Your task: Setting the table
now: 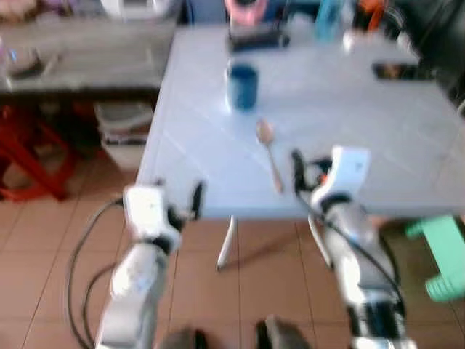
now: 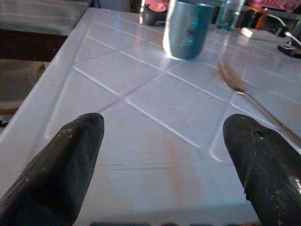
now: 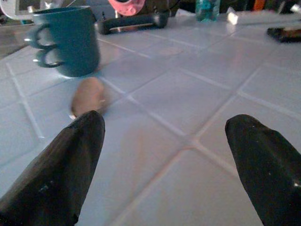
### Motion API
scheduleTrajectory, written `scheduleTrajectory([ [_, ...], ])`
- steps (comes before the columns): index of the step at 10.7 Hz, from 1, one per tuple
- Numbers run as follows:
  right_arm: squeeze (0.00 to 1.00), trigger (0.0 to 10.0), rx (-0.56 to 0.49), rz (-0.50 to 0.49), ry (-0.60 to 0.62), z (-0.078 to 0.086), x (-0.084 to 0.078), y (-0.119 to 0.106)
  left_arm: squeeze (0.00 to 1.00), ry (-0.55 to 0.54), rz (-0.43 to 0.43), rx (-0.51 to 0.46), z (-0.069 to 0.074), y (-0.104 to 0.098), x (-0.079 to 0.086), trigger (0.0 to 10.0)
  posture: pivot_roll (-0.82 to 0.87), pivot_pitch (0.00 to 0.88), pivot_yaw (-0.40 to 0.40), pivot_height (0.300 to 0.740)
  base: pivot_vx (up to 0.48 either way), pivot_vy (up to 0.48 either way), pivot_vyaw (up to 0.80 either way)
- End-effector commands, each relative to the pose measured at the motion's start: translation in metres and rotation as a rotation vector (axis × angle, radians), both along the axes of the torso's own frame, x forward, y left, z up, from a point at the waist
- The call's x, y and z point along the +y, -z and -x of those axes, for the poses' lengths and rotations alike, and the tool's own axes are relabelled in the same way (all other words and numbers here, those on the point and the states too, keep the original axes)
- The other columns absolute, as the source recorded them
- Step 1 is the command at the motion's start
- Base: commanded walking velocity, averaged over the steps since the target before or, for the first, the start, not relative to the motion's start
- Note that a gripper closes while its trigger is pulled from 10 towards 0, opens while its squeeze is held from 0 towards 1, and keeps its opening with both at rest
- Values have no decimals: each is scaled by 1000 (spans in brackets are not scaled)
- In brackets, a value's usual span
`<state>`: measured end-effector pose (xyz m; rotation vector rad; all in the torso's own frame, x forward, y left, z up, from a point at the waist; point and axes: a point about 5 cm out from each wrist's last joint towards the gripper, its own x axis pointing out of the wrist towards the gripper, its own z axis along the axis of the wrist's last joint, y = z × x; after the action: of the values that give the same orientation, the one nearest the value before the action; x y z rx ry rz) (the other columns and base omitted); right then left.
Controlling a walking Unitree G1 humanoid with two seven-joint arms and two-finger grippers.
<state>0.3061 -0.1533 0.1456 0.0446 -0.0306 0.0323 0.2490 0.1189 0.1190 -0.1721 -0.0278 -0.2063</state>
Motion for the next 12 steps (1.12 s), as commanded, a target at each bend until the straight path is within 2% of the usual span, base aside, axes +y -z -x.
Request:
scheduleTrajectory([
  [1, 0, 10000, 1, -6, -8, -3, 4, 0, 0, -27, -18, 9, 1, 1, 7, 10000, -26, 169, 52, 740, 0, 0, 0],
  [5, 0, 10000, -12, 38, -37, -24, 5, -12, 0, -36, -26, 19, 3, 0, 7, 10000, -14, 189, 55, 740, 0, 0, 0],
  [7, 0, 10000, 34, 73, -64, -34, 9, -10, 0, -37, -31, 29, 7, 2, 8, 10000, -5, 207, 56, 740, 0, 0, 0],
  [9, 0, 10000, 89, 119, -148, -37, 23, -3, 0, -37, -34, 37, 8, 2, 9, 10000, -2, 215, 57, 740, 0, 0, 0],
  [12, 0, 10000, 71, 165, -218, -42, 39, -7, 0, -35, -41, 56, 12, 4, 10, 10000, 7, 232, 56, 740, 0, 0, 0],
])
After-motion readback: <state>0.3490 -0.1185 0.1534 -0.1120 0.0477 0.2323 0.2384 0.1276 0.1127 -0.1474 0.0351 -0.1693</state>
